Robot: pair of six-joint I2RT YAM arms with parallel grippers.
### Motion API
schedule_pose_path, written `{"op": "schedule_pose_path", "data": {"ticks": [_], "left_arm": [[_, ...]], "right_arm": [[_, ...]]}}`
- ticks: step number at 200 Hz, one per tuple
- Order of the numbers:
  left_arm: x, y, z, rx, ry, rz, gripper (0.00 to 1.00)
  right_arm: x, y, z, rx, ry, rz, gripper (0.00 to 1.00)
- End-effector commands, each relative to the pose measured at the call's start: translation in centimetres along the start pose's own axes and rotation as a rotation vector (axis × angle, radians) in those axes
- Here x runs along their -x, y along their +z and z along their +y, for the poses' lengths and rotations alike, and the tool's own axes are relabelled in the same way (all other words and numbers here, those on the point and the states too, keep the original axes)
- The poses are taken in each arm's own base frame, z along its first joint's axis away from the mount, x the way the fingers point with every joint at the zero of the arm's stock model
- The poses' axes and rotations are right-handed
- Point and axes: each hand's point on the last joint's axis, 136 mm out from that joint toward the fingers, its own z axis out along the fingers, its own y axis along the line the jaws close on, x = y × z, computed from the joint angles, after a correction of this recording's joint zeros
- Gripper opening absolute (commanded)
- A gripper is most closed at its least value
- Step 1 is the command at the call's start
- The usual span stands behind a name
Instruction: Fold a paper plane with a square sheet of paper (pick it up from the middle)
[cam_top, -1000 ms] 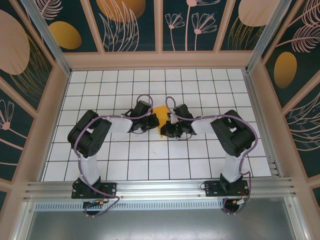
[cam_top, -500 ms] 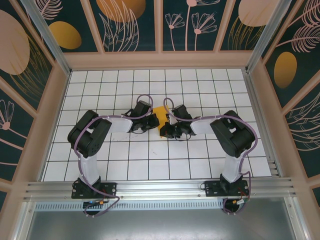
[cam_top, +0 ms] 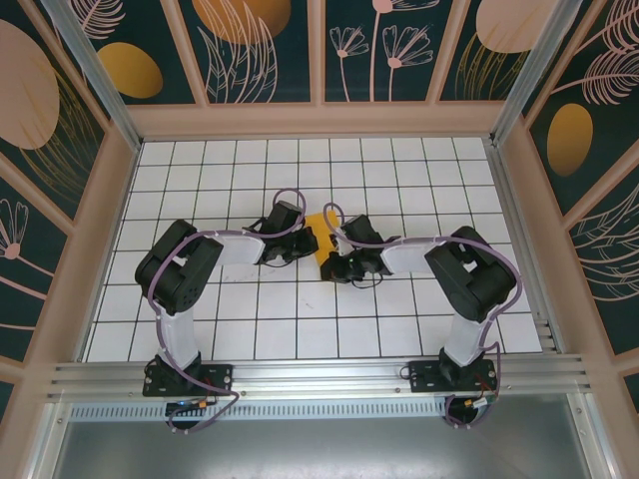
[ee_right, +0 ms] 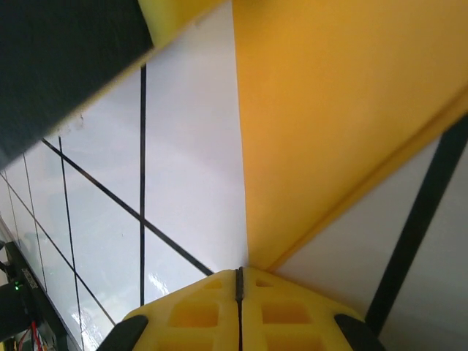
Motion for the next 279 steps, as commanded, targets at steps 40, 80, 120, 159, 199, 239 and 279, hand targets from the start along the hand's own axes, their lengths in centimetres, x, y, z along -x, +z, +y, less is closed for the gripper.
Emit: {"op": "schedule_pose_path", "data": {"ticks": [40,80,120,159,199,239,279], "left_arm": [[-1.8,0.8,4.7,0.164,-0.014,0.033,0.04],[-1.7,0.8,4.5,0.158,-0.012,0.034,0.04],[-1.6,0.8,4.3,0.152,-0.008,0.035,0.04],[-1.5,0.7,4.3,0.157,-0.005,0.031,0.04],[-1.7,0.9,4.9,0.181,-0.004,0.039,0.04],[-1.7,0.9,5.2,0.199,0.005,0.039,0.04],[-1.7,0.8,5.4,0.210,0.014,0.043,0.03]], "right_arm": [[5.0,-4.3,0.6,-0.021,0.014,-0.218,0.06],[7.1,-3.0,0.0,-0.034,0.004,-0.196,0.05],[8.1,-1.3,-0.4,-0.042,-0.008,-0.155,0.05],[7.9,-0.6,-2.3,-0.075,0.026,-0.138,0.05],[7.2,-0.8,-5.0,-0.078,0.076,-0.137,0.04],[8.3,-1.7,-3.3,-0.026,0.061,-0.157,0.04],[10.7,-3.0,-2.9,-0.021,0.053,-0.206,0.04]]}}
